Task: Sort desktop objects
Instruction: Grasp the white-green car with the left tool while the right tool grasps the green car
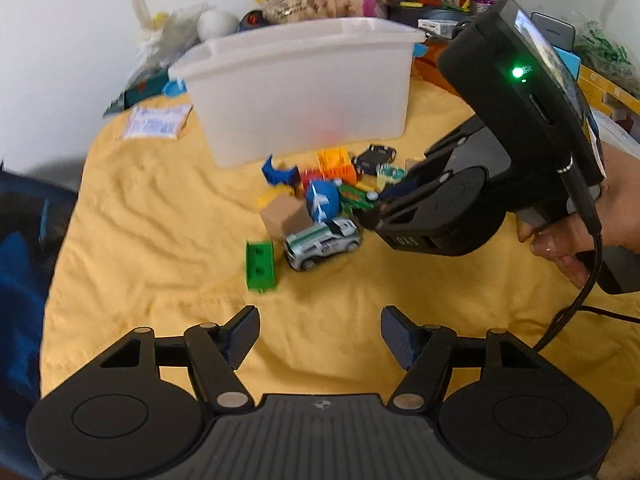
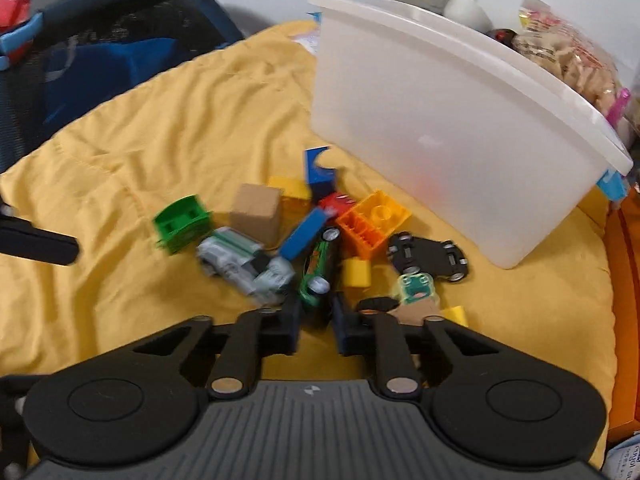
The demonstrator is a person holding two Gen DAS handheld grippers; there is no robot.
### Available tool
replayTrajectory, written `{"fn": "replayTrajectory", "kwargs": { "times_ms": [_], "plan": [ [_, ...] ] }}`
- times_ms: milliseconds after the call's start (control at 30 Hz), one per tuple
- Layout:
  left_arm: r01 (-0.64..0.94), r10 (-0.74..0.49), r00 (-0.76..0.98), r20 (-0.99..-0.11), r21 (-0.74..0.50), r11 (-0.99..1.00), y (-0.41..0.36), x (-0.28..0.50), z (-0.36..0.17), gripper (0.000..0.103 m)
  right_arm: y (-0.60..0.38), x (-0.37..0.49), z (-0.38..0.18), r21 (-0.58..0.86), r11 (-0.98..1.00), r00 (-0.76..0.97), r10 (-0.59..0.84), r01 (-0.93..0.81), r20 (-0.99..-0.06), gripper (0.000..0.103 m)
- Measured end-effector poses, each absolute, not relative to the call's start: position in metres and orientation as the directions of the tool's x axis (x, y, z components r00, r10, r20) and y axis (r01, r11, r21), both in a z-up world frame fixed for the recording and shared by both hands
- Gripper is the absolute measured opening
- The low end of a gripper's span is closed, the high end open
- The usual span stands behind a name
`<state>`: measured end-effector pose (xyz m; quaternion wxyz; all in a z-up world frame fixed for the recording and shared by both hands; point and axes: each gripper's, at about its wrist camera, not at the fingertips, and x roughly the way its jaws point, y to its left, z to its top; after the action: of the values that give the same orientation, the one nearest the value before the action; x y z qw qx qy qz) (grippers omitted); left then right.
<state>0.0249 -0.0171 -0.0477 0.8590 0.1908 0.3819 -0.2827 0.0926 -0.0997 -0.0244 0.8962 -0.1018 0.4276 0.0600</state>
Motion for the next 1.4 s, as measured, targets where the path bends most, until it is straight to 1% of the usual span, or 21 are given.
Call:
{"fn": "replayTrajectory", "kwargs": {
  "times_ms": [133, 167, 233, 300, 400, 467, 533, 567, 600, 667, 733, 800, 900, 1033, 1133, 1167, 1267, 1400],
  "plan": [
    [0.686, -0.382, 0.542, -0.749, 0.13, 0.716, -0.029, 0.035, -0.047, 0.07, -0.112, 0.077, -0.016, -0.08, 0.981, 0.616, 0.049, -0.179, -0.786, 0.015],
    [0.717, -0.409, 0.53, -0.742, 0.135, 0.684, -0.033, 0.039, -0.049, 0.065, -0.117, 0.071, -0.014, -0.054, 0.983, 0.609, 0.065, -0.174, -0.79, 0.015],
    [0.775, -0.443, 0.506, -0.741, 0.165, 0.61, -0.041, 0.045, -0.054, 0.061, -0.128, 0.057, -0.011, 0.02, 0.989, 0.582, 0.103, -0.148, -0.807, 0.015],
    [0.796, -0.422, 0.507, -0.752, 0.22, 0.563, -0.051, 0.054, -0.059, 0.059, -0.141, 0.041, -0.011, 0.114, 0.988, 0.545, 0.151, -0.102, -0.825, 0.015],
    [0.82, -0.429, 0.508, -0.746, 0.267, 0.506, -0.06, 0.067, -0.058, 0.059, -0.16, 0.019, -0.013, 0.315, 0.949, 0.494, 0.265, 0.019, -0.828, 0.015],
    [0.854, -0.46, 0.468, -0.754, 0.253, 0.455, -0.066, 0.076, -0.058, 0.059, -0.166, 0.007, -0.013, 0.426, 0.902, 0.481, 0.343, 0.071, -0.807, 0.015],
    [0.896, -0.495, 0.384, -0.779, 0.186, 0.403, -0.071, 0.088, -0.062, 0.058, -0.167, 0.002, -0.013, 0.493, 0.865, 0.471, 0.398, 0.092, -0.787, 0.015],
    [0.903, -0.488, 0.362, -0.795, 0.169, 0.395, -0.074, 0.095, -0.066, 0.053, -0.168, 0.001, -0.014, 0.497, 0.862, 0.468, 0.4, 0.101, -0.788, 0.015],
    [0.905, -0.464, 0.351, -0.813, 0.167, 0.391, -0.077, 0.1, -0.071, 0.049, -0.169, 0.0, -0.014, 0.492, 0.863, 0.466, 0.391, 0.113, -0.793, 0.015],
    [0.908, -0.419, 0.346, -0.84, 0.187, 0.375, -0.079, 0.107, -0.08, 0.046, -0.174, 0.002, -0.016, 0.488, 0.861, 0.461, 0.378, 0.145, -0.803, 0.016],
    [0.91, -0.422, 0.324, -0.847, 0.156, 0.385, -0.075, 0.11, -0.083, 0.046, -0.18, -0.001, -0.018, 0.466, 0.866, 0.46, 0.345, 0.179, -0.818, 0.027],
    [0.896, -0.419, 0.315, -0.851, 0.122, 0.426, -0.072, 0.113, -0.081, 0.044, -0.179, -0.004, -0.016, 0.396, 0.902, 0.461, 0.281, 0.173, -0.842, 0.031],
    [0.844, -0.379, 0.352, -0.856, 0.114, 0.525, -0.071, 0.105, -0.077, 0.041, -0.169, -0.005, -0.007, 0.238, 0.966, 0.494, 0.159, 0.101, -0.855, 0.031],
    [0.74, -0.352, 0.409, -0.842, 0.08, 0.668, -0.059, 0.079, -0.06, 0.038, -0.151, -0.006, 0.005, 0.074, 0.997, 0.562, 0.073, -0.022, -0.824, 0.034],
    [0.674, -0.412, 0.358, -0.838, -0.074, 0.735, -0.044, 0.07, -0.055, 0.036, -0.136, -0.006, 0.005, -0.023, 0.994, 0.585, 0.046, -0.11, -0.81, 0.036],
    [0.669, -0.421, 0.363, -0.831, -0.082, 0.739, -0.042, 0.067, -0.057, 0.035, -0.132, -0.005, 0.003, -0.032, 0.991, 0.586, 0.05, -0.129, -0.809, 0.036],
    [0.688, -0.4, 0.412, -0.818, -0.008, 0.725, -0.042, 0.064, -0.066, 0.033, -0.124, -0.003, 0.001, -0.036, 0.984, 0.579, 0.072, -0.174, -0.812, 0.036],
    [0.707, -0.411, 0.415, -0.812, 0.003, 0.707, -0.05, 0.077, -0.073, 0.033, -0.114, 0.0, 0.0, -0.051, 0.977, 0.58, 0.081, -0.207, -0.811, 0.036]
  ]
}}
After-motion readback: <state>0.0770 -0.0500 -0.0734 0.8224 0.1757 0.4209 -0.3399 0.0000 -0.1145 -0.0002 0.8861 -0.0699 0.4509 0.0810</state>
